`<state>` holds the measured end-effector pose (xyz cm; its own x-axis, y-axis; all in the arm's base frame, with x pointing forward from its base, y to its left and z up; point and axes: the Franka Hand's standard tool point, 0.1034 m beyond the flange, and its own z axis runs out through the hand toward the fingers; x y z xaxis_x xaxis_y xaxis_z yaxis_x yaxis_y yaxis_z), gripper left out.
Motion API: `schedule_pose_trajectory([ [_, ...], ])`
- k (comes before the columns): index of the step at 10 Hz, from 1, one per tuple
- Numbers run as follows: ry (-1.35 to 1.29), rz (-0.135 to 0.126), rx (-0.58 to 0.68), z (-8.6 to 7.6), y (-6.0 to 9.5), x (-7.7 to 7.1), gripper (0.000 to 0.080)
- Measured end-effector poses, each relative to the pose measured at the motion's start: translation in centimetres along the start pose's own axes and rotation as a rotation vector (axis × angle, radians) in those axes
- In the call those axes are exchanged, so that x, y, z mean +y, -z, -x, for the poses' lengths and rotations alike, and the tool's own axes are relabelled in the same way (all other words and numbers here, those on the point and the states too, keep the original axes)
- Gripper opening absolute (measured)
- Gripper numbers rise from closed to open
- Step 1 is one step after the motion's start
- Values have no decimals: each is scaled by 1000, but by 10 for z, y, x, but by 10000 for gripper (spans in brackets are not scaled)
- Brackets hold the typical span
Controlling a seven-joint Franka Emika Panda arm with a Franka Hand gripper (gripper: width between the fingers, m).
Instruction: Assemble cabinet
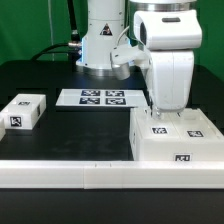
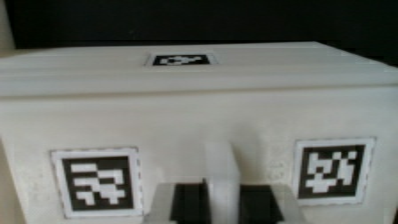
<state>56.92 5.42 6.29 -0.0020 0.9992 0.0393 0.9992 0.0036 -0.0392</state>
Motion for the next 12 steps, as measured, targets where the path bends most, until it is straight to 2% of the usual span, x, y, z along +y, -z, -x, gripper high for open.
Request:
schedule_pose_trajectory([
  [4, -6, 2, 0, -1, 0, 1, 69],
  [5, -6, 1, 1, -1, -1, 0, 288],
  [6, -6, 1, 1, -1, -1, 0, 288],
  [9, -6, 0, 1, -1, -1, 0, 743],
  [12, -6, 0, 1, -1, -1, 0, 790],
])
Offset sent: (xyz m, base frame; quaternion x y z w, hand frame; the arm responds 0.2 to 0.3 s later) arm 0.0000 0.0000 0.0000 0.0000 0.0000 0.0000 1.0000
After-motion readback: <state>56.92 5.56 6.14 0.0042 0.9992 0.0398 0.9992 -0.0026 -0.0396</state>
